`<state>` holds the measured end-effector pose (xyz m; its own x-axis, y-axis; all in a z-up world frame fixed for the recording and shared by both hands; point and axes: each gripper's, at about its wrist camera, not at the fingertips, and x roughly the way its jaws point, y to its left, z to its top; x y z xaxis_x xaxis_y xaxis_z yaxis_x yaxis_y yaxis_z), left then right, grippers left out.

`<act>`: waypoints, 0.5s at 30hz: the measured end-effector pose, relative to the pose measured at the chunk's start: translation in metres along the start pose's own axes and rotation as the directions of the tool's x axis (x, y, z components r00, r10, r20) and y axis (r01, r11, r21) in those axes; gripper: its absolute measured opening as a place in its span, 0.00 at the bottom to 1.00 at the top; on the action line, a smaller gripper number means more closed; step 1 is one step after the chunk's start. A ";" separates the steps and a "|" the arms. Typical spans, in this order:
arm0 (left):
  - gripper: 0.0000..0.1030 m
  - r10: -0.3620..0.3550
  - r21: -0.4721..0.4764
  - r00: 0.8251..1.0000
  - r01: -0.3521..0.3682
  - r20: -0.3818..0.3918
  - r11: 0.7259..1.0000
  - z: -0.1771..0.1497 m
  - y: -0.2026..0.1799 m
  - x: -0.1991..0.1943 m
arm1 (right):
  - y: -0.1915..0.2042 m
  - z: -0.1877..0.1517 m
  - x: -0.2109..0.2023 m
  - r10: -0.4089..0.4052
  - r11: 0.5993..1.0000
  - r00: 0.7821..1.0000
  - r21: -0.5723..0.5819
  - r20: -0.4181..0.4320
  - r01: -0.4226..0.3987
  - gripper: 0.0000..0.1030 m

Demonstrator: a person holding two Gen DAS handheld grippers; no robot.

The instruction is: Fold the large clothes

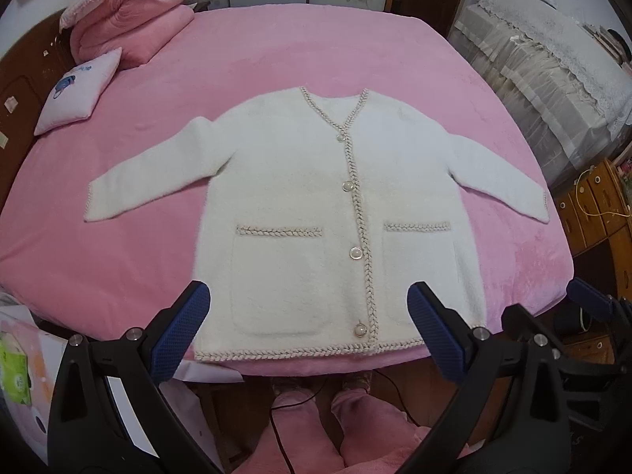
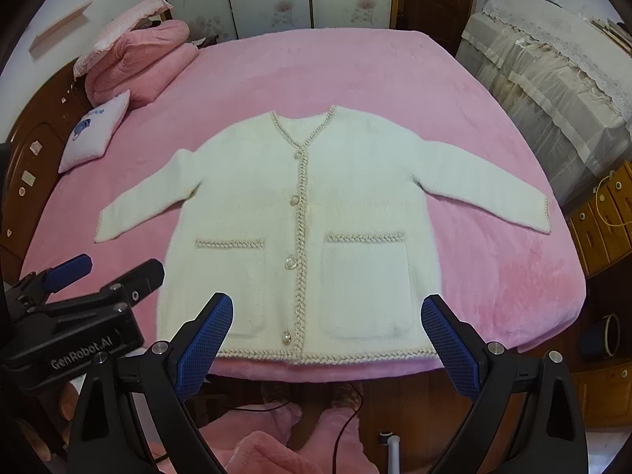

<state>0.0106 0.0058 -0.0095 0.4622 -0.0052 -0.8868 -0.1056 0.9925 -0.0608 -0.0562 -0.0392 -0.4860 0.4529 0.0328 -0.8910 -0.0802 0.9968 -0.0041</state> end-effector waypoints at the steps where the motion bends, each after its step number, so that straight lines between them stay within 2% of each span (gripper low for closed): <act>1: 0.96 0.002 0.002 1.000 -0.002 0.002 1.000 0.001 0.001 0.000 | 0.002 -0.001 0.002 -0.004 1.000 1.000 -0.005 -0.008 0.004 0.95; 3: 0.96 -0.029 0.005 1.000 0.029 0.003 1.000 0.002 0.000 0.002 | 0.006 -0.002 0.006 -0.002 1.000 1.000 -0.008 -0.012 0.002 0.95; 7: 0.96 -0.030 0.052 0.999 0.029 0.023 0.998 0.005 -0.007 0.000 | 0.013 -0.001 0.014 -0.007 1.000 1.000 -0.018 -0.026 0.006 0.95; 15: 0.96 -0.045 0.096 0.997 0.039 0.057 0.995 0.014 -0.022 -0.006 | 0.021 0.000 0.009 -0.021 0.999 1.000 -0.037 0.009 0.021 0.95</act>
<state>0.0224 -0.0140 0.0036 0.5160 -0.0428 -0.8555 -0.0021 0.9987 -0.0512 -0.0534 -0.0180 -0.4944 0.4627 0.0126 -0.8864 -0.1031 0.9939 -0.0396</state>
